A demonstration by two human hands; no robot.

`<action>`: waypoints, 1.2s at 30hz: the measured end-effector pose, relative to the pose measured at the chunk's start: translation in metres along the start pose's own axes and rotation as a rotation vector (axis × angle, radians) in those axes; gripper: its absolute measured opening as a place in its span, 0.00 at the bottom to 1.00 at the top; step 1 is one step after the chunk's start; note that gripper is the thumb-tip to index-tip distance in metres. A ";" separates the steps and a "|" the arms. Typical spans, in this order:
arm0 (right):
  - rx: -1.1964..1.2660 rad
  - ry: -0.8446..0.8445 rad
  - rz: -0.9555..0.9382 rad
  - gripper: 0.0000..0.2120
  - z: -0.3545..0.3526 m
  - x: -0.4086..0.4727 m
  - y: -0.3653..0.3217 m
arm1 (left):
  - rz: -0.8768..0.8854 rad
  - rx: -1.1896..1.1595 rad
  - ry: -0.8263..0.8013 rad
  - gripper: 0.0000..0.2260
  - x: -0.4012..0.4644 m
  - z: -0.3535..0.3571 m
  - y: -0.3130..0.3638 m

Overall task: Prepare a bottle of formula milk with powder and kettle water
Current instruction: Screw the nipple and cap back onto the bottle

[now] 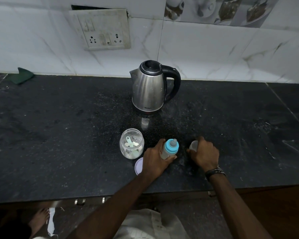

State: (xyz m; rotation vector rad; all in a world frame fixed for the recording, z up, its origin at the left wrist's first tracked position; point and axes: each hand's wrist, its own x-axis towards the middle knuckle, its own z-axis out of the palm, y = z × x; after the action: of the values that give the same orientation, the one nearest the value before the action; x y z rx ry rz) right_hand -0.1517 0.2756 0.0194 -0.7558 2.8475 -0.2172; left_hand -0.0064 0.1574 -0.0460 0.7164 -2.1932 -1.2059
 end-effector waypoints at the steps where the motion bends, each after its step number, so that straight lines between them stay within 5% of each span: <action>1: 0.035 0.014 -0.023 0.24 0.001 0.000 0.000 | -0.006 0.000 0.000 0.31 0.000 0.000 0.000; 8: 0.346 -0.041 -0.200 0.27 -0.017 -0.001 -0.008 | -0.028 0.012 -0.010 0.32 0.000 0.002 -0.004; 14: 0.495 0.108 -0.257 0.31 -0.060 -0.008 -0.024 | -0.021 0.001 -0.013 0.31 0.001 0.002 -0.005; 24: 0.261 -0.002 -0.628 0.24 -0.070 -0.024 -0.049 | -0.031 0.021 0.022 0.28 0.001 0.004 -0.005; 36: 0.101 -0.067 -0.606 0.25 -0.058 -0.029 -0.064 | -0.106 0.039 -0.026 0.30 0.001 0.001 0.000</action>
State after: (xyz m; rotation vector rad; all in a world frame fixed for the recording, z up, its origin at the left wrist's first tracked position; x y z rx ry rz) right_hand -0.1090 0.2409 0.0918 -1.5460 2.4417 -0.4024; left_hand -0.0079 0.1578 -0.0464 0.8464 -2.2301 -1.2342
